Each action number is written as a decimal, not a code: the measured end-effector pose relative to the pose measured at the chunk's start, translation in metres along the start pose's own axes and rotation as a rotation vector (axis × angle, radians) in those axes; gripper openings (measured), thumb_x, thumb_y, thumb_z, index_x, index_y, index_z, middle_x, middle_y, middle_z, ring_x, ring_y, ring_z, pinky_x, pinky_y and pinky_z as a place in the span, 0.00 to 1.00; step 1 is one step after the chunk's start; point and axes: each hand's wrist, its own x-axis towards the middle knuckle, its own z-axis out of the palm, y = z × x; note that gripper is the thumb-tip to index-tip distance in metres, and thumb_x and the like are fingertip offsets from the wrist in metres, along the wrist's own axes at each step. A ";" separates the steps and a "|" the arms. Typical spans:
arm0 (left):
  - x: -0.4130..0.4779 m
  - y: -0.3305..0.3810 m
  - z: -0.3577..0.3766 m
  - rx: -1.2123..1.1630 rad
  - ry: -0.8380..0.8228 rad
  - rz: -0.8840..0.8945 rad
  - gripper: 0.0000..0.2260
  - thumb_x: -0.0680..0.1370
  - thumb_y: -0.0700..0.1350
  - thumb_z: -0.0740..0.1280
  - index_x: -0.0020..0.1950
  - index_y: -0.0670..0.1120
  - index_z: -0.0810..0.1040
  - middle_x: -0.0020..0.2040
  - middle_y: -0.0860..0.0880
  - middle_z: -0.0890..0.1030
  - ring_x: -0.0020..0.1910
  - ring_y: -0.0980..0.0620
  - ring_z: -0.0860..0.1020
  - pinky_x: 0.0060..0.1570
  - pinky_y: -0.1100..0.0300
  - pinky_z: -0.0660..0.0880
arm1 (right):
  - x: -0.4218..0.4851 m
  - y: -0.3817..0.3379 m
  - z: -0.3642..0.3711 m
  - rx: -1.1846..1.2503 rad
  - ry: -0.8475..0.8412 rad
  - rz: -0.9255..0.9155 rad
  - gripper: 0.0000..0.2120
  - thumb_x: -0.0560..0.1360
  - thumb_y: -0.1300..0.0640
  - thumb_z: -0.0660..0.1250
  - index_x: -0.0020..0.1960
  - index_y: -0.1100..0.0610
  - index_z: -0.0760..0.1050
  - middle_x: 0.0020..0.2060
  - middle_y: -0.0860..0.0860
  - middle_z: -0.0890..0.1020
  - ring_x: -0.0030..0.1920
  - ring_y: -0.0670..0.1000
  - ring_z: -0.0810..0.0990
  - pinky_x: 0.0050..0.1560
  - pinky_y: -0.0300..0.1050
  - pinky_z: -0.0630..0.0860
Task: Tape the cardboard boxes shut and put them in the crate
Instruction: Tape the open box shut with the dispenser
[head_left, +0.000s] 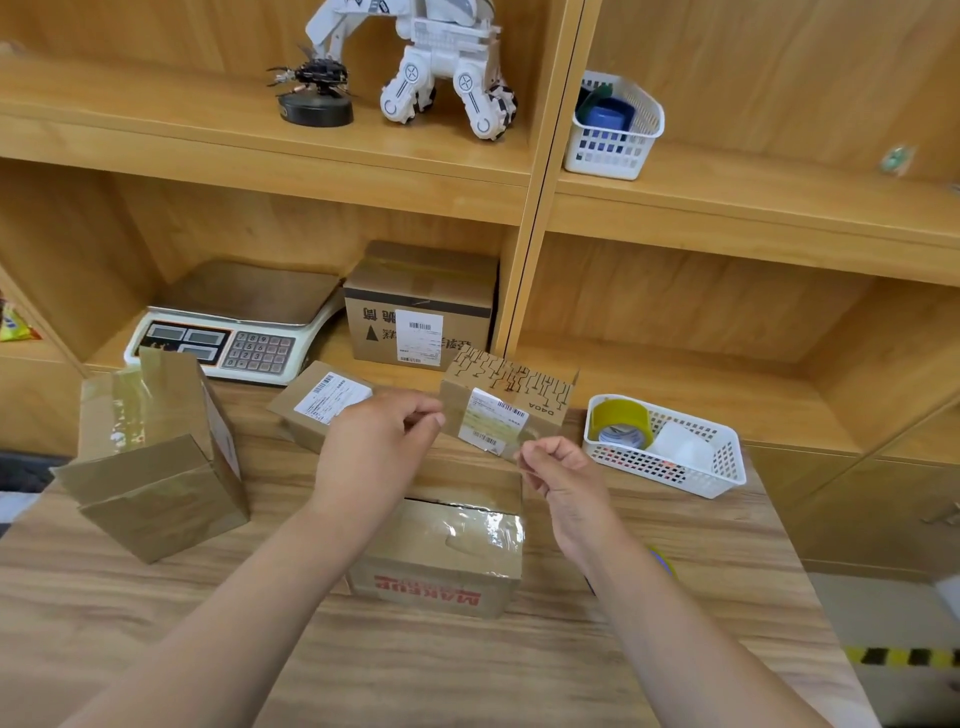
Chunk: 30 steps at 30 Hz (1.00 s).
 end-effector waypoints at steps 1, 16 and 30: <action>0.000 -0.002 0.000 -0.042 -0.014 -0.042 0.04 0.75 0.46 0.69 0.45 0.54 0.82 0.39 0.62 0.79 0.42 0.63 0.76 0.41 0.75 0.67 | -0.002 0.001 0.001 -0.012 0.009 -0.003 0.08 0.74 0.63 0.69 0.37 0.56 0.75 0.34 0.49 0.81 0.37 0.46 0.73 0.41 0.36 0.70; -0.039 -0.054 0.025 -0.012 -0.183 -0.372 0.06 0.75 0.48 0.68 0.40 0.54 0.82 0.31 0.56 0.80 0.34 0.54 0.77 0.33 0.60 0.71 | -0.032 0.044 -0.011 -0.461 0.118 -0.003 0.10 0.71 0.62 0.71 0.33 0.58 0.74 0.29 0.50 0.74 0.32 0.46 0.69 0.32 0.34 0.66; -0.054 -0.066 0.045 0.119 -0.203 -0.322 0.09 0.75 0.47 0.67 0.37 0.44 0.81 0.34 0.46 0.81 0.31 0.48 0.75 0.30 0.60 0.68 | -0.044 0.063 -0.016 -0.769 0.230 -0.095 0.13 0.70 0.58 0.71 0.29 0.51 0.74 0.31 0.45 0.79 0.47 0.46 0.73 0.49 0.44 0.71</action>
